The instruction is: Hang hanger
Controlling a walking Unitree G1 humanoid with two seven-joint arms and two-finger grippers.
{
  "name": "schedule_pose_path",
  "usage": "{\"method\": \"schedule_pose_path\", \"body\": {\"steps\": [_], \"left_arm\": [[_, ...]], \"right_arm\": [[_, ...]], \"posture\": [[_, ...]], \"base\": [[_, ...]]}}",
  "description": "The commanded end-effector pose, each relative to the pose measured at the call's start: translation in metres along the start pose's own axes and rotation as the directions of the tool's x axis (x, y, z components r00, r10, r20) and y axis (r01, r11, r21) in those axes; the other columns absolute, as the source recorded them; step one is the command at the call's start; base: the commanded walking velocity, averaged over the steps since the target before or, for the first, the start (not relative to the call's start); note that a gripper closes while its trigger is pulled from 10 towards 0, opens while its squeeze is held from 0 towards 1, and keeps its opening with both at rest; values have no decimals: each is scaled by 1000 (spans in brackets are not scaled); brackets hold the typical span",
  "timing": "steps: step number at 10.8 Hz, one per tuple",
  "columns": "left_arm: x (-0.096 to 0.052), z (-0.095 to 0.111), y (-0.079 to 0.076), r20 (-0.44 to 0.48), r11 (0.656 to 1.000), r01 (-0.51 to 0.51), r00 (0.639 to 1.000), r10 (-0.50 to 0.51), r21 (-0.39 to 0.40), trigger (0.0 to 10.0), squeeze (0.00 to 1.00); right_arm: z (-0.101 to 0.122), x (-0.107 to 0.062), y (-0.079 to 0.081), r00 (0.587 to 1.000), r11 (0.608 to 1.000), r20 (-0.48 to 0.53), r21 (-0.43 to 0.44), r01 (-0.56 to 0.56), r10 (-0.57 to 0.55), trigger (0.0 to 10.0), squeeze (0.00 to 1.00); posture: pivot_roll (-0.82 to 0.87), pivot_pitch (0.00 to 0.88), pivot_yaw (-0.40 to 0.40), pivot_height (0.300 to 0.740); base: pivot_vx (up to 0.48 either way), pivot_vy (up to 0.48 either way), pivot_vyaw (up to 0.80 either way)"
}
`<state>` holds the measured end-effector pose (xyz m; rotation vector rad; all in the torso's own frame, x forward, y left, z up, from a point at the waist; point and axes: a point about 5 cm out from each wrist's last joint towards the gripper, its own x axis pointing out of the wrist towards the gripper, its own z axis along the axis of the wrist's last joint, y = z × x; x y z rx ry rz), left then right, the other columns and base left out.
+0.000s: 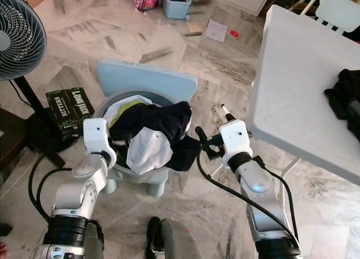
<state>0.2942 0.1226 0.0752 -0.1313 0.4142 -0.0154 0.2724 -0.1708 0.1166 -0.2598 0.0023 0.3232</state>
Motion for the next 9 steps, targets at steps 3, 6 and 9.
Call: {"method": "schedule_pose_path", "body": {"steps": [3,6,9], "left_arm": [[8,-9,1,-44,999,24,999,-26,-30,2039,0],[15,-1,-2,-23,999,33,999,-33,-27,2980,0],[16,-2,-7,-28,998,59,998,-60,-21,5922,0]], "right_arm": [[-5,-3,-4,1000,1000,-21,-7,9,-9,10000,0],[-6,-4,-4,1000,1000,-21,-9,7,-7,10000,0],[-6,-3,-3,1000,1000,-22,-7,6,-7,10000,0]], "posture": [[-114,180,-216,740],[-117,178,-219,740],[-114,182,-216,740]], "base": [[0,0,0],[0,0,0],[0,0,0]]}}
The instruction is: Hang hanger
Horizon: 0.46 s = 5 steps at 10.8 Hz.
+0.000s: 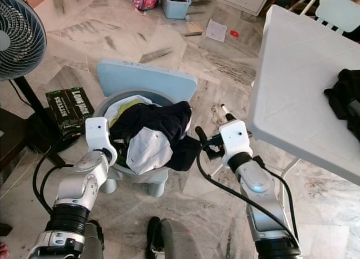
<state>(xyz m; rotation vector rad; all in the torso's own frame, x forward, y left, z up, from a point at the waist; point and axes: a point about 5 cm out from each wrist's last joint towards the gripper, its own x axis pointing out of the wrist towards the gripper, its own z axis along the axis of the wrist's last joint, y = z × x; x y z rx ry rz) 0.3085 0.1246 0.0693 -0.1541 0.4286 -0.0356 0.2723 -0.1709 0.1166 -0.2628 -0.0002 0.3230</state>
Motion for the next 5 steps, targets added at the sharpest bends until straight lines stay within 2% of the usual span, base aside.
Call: {"method": "schedule_pose_path", "body": {"steps": [1,2,4,5], "left_arm": [[1,-7,-11,-37,999,53,998,-53,1,6824,0],[1,-9,-13,-51,998,64,997,-64,-3,10000,0],[1,-13,-14,-69,997,74,995,-75,-21,7137,0],[2,-13,-14,-70,997,78,994,-79,-24,3255,0]], "right_arm": [[-6,-3,-3,1000,1000,-25,-3,5,-5,10000,0],[-6,-4,-3,1000,1000,-27,-1,3,-4,10000,0],[-10,-9,5,994,992,-52,79,-95,100,10000,0],[-9,-11,10,986,982,-53,113,-151,158,10000,0]], "posture": [[-115,182,-215,740],[-117,182,-214,740],[-119,182,-213,740],[-119,182,-213,740]], "base": [[0,0,0],[0,0,0],[0,0,0],[0,0,0]]}}
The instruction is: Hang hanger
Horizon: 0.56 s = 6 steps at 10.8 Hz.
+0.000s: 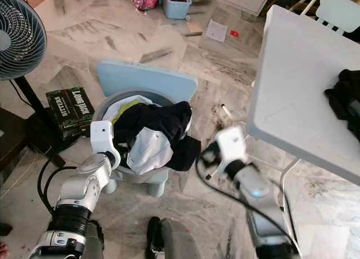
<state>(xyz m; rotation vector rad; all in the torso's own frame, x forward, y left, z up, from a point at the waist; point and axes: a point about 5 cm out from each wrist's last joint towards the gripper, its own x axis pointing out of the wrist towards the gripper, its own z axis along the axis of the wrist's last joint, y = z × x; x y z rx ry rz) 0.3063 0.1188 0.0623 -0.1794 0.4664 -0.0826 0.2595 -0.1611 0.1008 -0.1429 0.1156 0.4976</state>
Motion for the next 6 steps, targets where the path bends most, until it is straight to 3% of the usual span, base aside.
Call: {"method": "schedule_pose_path", "body": {"steps": [1,3,6], "left_arm": [[2,-5,-8,-28,1000,29,999,-30,-7,1137,0],[3,-4,-7,-24,1000,27,999,-27,-7,0,0],[4,-3,-3,-15,1000,12,1000,-12,8,0,0]], "right_arm": [[1,-5,-1,999,999,-14,17,-42,42,10000,0],[6,-6,5,989,986,-21,83,-143,145,10000,0],[6,-8,12,978,973,-35,112,-200,205,10000,0]], "posture": [[-123,180,-213,740],[-123,179,-213,740],[-124,178,-213,740]], "base": [[0,0,0],[0,0,0],[0,0,0]]}}
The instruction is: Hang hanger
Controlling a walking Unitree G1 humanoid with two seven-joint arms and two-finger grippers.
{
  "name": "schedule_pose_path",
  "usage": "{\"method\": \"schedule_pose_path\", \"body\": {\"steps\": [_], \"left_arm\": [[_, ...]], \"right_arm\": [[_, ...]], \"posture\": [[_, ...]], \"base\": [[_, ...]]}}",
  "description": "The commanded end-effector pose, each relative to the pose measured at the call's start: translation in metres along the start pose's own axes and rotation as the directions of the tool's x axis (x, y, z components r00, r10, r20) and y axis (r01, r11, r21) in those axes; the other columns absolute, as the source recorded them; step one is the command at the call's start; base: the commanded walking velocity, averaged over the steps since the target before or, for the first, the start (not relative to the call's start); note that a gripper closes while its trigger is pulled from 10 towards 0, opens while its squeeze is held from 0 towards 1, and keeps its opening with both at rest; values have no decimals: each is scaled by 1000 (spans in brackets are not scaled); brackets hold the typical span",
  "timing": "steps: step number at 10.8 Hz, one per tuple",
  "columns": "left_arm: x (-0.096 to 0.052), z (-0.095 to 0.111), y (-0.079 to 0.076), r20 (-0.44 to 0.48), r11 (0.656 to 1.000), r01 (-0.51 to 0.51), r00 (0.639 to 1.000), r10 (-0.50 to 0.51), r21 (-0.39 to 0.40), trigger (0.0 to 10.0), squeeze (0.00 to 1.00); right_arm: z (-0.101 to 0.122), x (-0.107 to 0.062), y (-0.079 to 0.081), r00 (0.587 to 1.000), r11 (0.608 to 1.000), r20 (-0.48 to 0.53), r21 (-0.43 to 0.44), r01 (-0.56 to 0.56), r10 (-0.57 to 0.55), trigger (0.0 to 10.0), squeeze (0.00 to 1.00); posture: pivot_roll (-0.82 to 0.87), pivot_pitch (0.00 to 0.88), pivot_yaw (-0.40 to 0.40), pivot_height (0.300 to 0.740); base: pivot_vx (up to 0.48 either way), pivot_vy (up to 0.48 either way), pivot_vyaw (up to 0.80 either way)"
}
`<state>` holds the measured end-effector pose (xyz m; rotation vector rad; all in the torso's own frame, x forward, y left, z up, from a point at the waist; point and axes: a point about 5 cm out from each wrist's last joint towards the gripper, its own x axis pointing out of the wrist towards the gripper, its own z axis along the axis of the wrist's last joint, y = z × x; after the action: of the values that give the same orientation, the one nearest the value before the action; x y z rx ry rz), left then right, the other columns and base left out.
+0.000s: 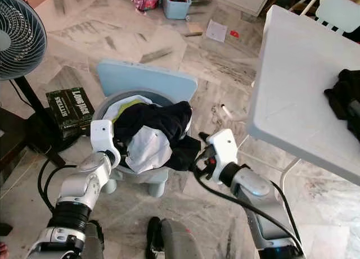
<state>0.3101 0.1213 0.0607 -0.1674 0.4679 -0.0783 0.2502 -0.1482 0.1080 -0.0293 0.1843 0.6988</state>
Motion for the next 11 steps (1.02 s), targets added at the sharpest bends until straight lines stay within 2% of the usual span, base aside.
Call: {"method": "schedule_pose_path", "body": {"steps": [1,3,4,5,7,9,10,11], "left_arm": [[1,-3,-4,-11,1000,13,1000,-13,1,0,0],[2,0,-1,13,999,3,1000,-4,48,0,0],[1,5,-2,55,979,7,998,-19,201,0,0],[0,4,-6,62,955,21,997,-41,294,0,0],[-2,-3,-16,44,897,80,993,-110,434,0,0],[-6,-8,-16,24,863,104,991,-134,494,0,0],[-9,-10,-14,22,835,107,990,-140,539,0,0],[-14,-16,-11,1,853,115,991,-135,508,10000,0]], "right_arm": [[-4,-6,-2,1000,1000,-29,-3,10,-10,10000,0],[-5,-6,-2,999,1000,-41,-13,15,-16,10000,0],[-6,-7,-3,999,1000,-46,-16,23,-23,10000,0],[-6,-6,-3,999,1000,-46,-18,24,-25,10000,0],[-7,-5,-3,998,999,-48,-22,26,-27,10000,0],[-8,-5,-1,998,999,-51,-22,24,-25,10000,0],[-9,-6,-1,998,999,-52,-23,26,-27,10000,0],[-9,-6,-1,998,999,-55,-24,26,-28,10000,0]], "posture": [[-121,177,-213,740],[-119,174,-214,740],[-117,173,-213,740],[-117,172,-215,740],[-116,171,-215,740],[-116,172,-215,740],[-116,173,-213,740],[-113,175,-216,740]], "base": [[0,0,0],[0,0,0],[0,0,0],[0,0,0],[0,0,0],[0,0,0],[0,0,0],[0,0,0]]}}
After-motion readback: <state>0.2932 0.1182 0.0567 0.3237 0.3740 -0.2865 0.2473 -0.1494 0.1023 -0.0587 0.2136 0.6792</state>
